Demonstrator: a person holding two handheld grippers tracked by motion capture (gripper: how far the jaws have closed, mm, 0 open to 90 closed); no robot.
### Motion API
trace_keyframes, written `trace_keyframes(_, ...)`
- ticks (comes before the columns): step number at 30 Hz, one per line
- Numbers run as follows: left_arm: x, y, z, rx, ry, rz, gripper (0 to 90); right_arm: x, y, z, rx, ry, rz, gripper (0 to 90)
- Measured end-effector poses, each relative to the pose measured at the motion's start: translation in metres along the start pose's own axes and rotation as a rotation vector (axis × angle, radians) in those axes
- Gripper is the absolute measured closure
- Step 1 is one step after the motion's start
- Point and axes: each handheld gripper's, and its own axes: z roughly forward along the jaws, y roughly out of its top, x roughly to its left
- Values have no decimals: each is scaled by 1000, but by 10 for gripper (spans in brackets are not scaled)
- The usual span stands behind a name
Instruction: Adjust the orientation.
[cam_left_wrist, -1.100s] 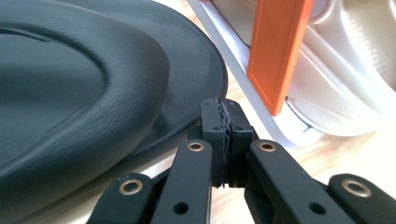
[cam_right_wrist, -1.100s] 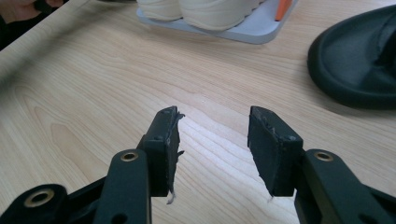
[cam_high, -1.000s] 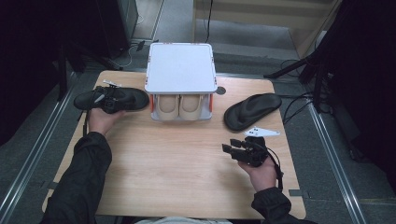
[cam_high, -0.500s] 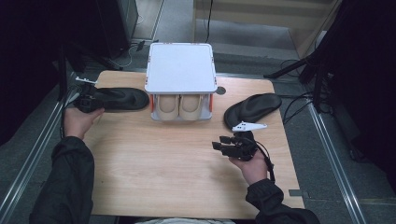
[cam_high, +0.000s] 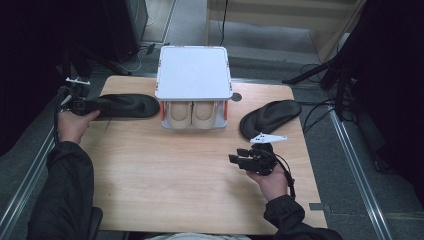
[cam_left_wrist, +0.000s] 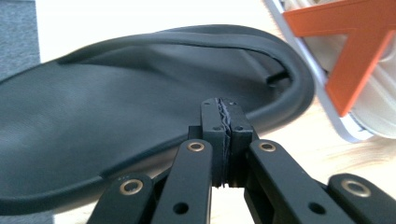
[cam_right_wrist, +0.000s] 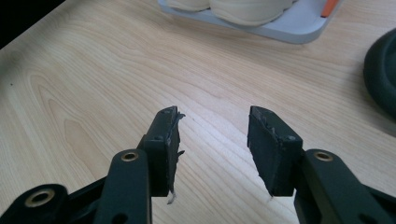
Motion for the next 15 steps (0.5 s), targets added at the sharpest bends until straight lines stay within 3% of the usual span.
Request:
trace_keyframes(3,5,2,4,-17,6,-9,897,-1,-4,-2,2,-5,5,545)
trace_keyframes(8,16,0,12,9,41,-25,898,-1,-7,-4,7,-10,14,545)
trace_keyframes(15,17,-5,13,19,50,-36,897,0,-7,-3,8,-10,4,545)
